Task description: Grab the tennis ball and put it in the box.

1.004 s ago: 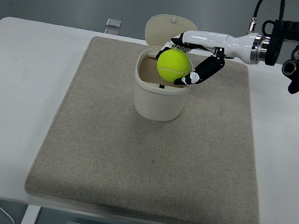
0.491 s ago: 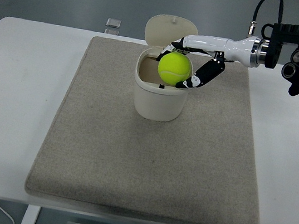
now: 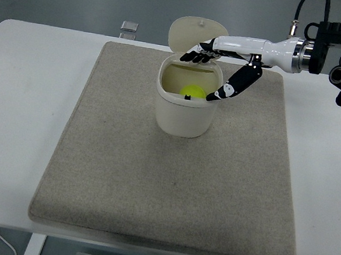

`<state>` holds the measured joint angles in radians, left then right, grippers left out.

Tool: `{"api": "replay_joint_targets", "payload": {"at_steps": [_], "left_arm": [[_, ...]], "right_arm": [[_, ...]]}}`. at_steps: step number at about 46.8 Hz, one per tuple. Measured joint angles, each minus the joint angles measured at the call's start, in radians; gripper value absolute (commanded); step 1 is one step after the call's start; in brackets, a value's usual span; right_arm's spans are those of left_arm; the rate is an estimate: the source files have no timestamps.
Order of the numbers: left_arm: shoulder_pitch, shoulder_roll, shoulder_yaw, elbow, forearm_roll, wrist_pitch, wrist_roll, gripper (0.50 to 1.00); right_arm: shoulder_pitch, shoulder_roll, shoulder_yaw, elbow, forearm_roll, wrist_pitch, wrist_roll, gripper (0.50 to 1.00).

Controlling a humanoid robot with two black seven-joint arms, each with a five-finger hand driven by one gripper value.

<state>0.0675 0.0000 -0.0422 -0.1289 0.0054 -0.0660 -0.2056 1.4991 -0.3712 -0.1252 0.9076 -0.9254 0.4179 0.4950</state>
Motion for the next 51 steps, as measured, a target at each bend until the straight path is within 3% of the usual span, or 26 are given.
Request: {"api": "replay_joint_targets", "payload": {"at_steps": [8, 12, 31, 51], "left_arm": [[0.000, 0.000, 0.000, 0.000, 0.000, 0.000, 0.000, 0.992], [0.000, 0.000, 0.000, 0.000, 0.000, 0.000, 0.000, 0.992], [0.000, 0.000, 0.001, 0.000, 0.000, 0.000, 0.000, 0.992], [0.000, 0.000, 0.001, 0.000, 0.000, 0.000, 0.000, 0.992]], "right_arm": [[0.019, -0.034, 0.013, 0.004, 0.105, 0.143, -0.002, 0.893], [0.020, -0.059, 0.016, 0.004, 0.121, 0.187, -0.003, 0.893], [-0.013, -0.158, 0.017, -0.025, 0.225, 0.193, -0.009, 0.893], [-0.136, -0.150, 0.013, -0.180, 0.671, 0.177, -0.185, 0.893]]}}
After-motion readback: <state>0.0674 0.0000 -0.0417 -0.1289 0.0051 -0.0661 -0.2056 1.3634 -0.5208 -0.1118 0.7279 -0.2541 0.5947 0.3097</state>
